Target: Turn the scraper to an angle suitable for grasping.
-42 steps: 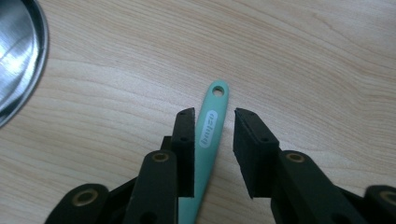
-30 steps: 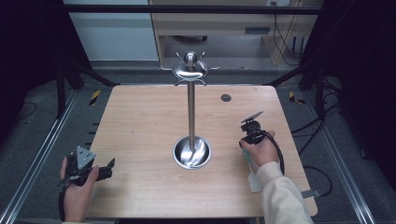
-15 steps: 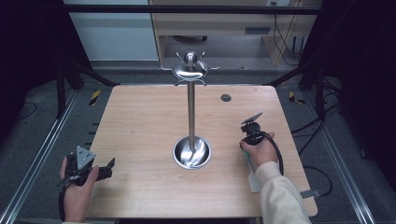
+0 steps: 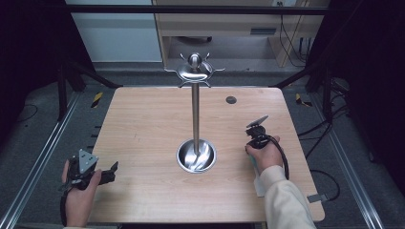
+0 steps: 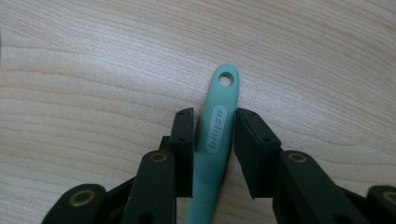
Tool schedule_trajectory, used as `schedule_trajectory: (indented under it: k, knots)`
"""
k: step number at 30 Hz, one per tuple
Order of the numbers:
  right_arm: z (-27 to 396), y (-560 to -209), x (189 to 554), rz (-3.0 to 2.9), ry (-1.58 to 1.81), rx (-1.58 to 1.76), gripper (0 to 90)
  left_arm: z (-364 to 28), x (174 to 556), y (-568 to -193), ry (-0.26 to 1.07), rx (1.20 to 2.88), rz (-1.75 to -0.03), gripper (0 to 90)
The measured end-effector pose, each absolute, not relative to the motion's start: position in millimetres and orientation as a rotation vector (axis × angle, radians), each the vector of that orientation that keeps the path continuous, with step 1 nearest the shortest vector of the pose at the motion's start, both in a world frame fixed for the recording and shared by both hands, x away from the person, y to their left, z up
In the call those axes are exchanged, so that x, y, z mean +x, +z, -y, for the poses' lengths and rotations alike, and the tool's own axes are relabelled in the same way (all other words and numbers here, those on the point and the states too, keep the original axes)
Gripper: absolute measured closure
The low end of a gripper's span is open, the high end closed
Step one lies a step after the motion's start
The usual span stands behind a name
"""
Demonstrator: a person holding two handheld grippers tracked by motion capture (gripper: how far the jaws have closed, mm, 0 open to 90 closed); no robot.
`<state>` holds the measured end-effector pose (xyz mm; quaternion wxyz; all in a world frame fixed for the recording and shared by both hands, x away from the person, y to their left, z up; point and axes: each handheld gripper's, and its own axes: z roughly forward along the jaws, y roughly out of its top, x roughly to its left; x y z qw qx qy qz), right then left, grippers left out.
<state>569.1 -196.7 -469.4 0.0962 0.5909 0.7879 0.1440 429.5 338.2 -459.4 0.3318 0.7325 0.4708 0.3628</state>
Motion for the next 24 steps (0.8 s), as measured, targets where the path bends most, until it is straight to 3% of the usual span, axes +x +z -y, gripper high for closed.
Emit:
schedule_trajectory:
  k: [12, 24]
  knots:
    - [197, -464, 565, -2.324, 0.476, 1.735, 74.0, -338, 430, -460, 0.943, 1.92, -1.228, 3.3]
    - [192, -421, 549, -2.296, 0.615, 1.599, 74.3, -338, 430, -460, 0.938, 1.928, -1.225, 3.2]
